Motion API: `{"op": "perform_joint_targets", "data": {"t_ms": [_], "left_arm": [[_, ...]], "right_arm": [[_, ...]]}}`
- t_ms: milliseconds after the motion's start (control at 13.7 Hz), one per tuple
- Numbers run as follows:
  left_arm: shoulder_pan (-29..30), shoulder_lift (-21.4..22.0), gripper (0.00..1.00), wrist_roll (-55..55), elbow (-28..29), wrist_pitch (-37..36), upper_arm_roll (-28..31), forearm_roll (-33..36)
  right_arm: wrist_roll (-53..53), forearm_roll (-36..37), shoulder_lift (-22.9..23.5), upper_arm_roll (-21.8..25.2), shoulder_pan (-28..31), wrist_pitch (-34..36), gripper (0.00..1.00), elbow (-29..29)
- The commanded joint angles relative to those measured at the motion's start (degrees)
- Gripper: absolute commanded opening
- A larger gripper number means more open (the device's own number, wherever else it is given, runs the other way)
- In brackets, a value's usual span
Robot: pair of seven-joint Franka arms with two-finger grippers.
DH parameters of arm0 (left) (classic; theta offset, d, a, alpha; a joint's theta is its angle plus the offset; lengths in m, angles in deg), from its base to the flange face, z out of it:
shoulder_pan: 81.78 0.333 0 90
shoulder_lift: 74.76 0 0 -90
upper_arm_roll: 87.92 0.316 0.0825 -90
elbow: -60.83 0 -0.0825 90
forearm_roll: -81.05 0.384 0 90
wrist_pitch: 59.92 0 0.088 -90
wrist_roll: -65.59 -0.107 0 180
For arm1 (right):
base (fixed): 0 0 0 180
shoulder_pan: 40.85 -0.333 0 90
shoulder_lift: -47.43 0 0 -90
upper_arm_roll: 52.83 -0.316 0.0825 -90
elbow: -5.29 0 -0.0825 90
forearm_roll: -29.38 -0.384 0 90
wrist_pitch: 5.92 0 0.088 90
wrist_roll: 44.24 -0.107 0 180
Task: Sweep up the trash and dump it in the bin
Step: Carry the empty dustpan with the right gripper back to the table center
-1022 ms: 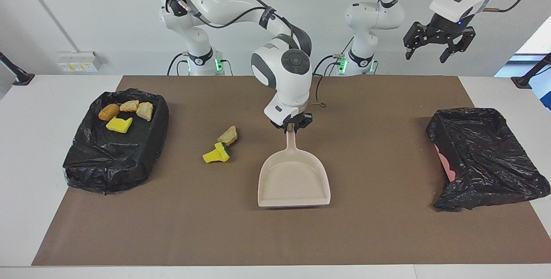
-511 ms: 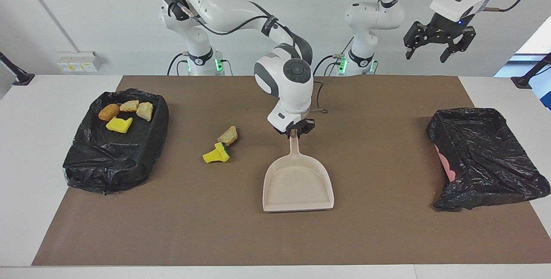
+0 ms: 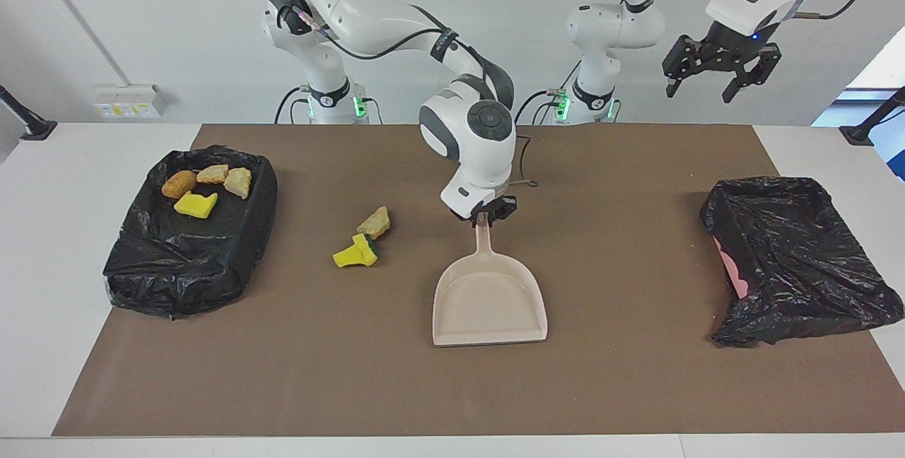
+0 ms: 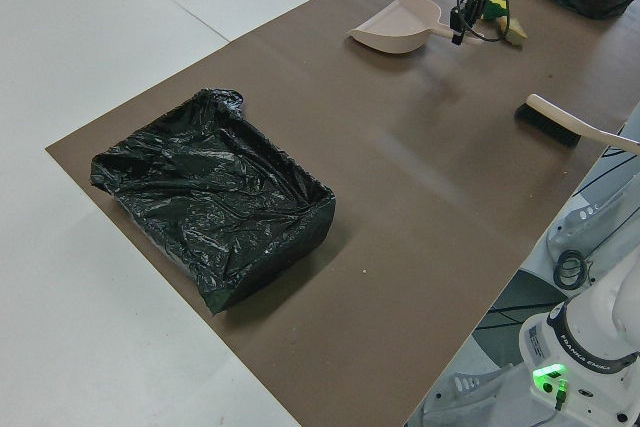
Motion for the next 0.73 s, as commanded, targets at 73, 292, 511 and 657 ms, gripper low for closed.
{"op": "perform_joint_targets", "data": {"t_ms": [73, 292, 511, 657], "left_arm": [[-0.2, 1.5, 1.00, -0.2, 1.3, -0.1, -0.1, 0.6], [-0.3, 1.7, 1.00, -0.2, 1.8, -0.1, -0.2, 0.6], [-0.3, 1.7, 1.00, -0.2, 1.9, 0.2, -0.3, 0.6], [-0.4, 1.7, 1.00, -0.3, 1.9, 0.6, -0.5, 0.6]], "right_arm": [[-0.5, -0.3, -0.6, -0.4, 1.2, -4.9, 0.48, -4.0], [0.0, 0.1, -2.2, -0.5, 1.1, -1.7, 1.00, -3.7], [1.3, -0.6, -7.1, -0.7, 0.8, 4.1, 1.00, -4.4], [1.5, -3.8, -11.2, -0.7, 0.9, 6.2, 1.00, -7.0]]}}
